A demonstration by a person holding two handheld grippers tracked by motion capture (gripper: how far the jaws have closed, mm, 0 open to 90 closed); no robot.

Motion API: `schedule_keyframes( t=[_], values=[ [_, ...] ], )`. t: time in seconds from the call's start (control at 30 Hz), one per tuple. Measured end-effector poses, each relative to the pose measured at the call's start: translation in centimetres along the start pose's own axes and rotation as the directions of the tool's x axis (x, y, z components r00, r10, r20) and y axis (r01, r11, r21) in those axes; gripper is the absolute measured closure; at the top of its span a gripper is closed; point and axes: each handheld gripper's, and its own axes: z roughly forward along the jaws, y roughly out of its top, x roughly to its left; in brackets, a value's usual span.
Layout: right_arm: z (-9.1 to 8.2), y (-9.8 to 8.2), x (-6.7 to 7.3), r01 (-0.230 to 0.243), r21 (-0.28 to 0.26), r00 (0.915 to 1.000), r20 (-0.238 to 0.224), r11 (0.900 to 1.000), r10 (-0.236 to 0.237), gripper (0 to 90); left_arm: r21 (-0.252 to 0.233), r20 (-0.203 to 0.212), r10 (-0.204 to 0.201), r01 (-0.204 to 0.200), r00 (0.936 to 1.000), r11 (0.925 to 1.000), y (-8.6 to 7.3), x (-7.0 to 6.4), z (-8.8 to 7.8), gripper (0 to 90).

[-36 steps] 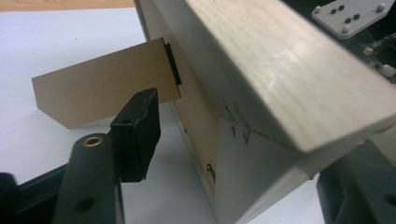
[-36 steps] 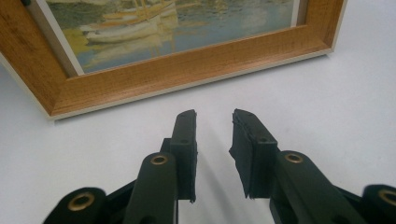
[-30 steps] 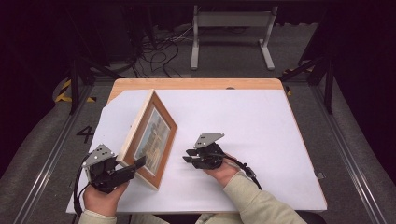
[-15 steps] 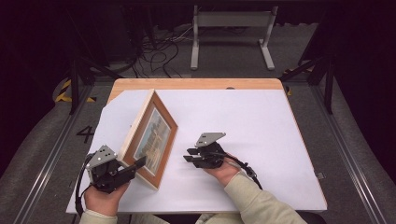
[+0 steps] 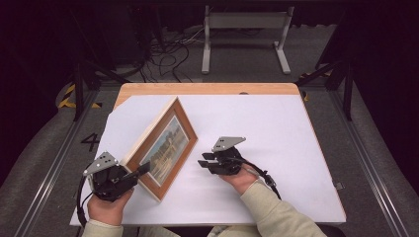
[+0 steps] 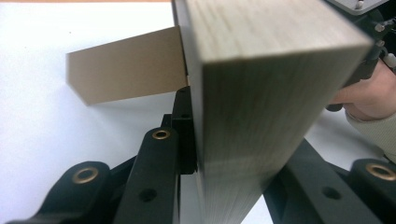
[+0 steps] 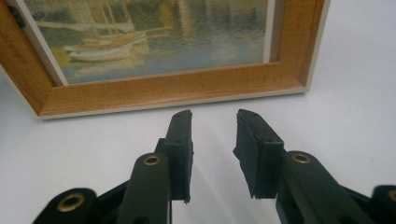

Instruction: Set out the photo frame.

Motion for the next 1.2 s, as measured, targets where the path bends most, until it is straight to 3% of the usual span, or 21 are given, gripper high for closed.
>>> schedule_keyframes(
  t=[0.17, 0.23, 0.3, 0.33, 0.6, 0.7, 0.97, 1.0, 1.2],
  values=[
    [-0.6, 0.2, -0.6, -0.010, -0.026, 0.9999, 0.008, 1.000, 0.010, 62.6, -0.015, -0.001, 0.023, -0.023, 0.9997, 0.9996, 0.0, 0.1, -0.1, 75.4],
    [-0.8, 0.4, -0.8, -0.011, -0.036, 0.9999, 0.012, 0.999, 0.012, 61.9, -0.020, -0.001, 0.015, -0.015, 0.9999, 0.9997, 0.0, 0.2, -0.1, 76.3],
    [-1.6, 1.3, -1.8, -0.032, -0.080, 0.9995, 0.005, 0.996, 0.032, 56.7, -0.030, -0.009, 0.024, -0.024, 0.9997, 0.9992, -0.1, 0.4, -0.2, 77.5],
    [-1.8, 1.5, -2.1, -0.035, -0.089, 0.9994, -0.001, 0.995, 0.035, 54.3, -0.051, 0.008, 0.027, -0.026, 0.9996, 0.9983, -0.1, 0.5, -0.4, 77.6],
    [-2.2, 2.6, -4.0, -0.039, -0.115, 0.9989, 0.020, 0.993, 0.041, 42.0, -0.084, 0.020, 0.042, -0.040, 0.9989, 0.9957, 0.0, 0.4, -0.4, 77.7],
    [-2.0, 3.1, -4.8, -0.052, -0.133, 0.9987, -0.003, 0.990, 0.052, 37.5, -0.086, 0.026, 0.046, -0.044, 0.9986, 0.9954, 0.0, 0.6, -0.4, 77.7],
    [-0.7, 4.5, -5.2, 0.015, -0.127, 0.9997, -0.019, 0.992, -0.017, 34.4, -0.100, 0.047, 0.062, -0.058, 0.9969, 0.9934, 0.0, 0.6, -0.4, 77.6],
    [-0.5, 4.7, -5.2, 0.031, -0.141, 0.9988, -0.034, 0.990, -0.036, 33.2, -0.107, 0.074, 0.075, -0.067, 0.9944, 0.9920, 0.0, 0.5, -0.4, 77.7],
    [-0.2, 4.9, -5.4, 0.038, -0.141, 0.9957, -0.078, 0.989, -0.049, 32.6, -0.111, 0.105, 0.097, -0.085, 0.9897, 0.9902, -0.1, 0.2, -0.2, 77.6]
  ],
)
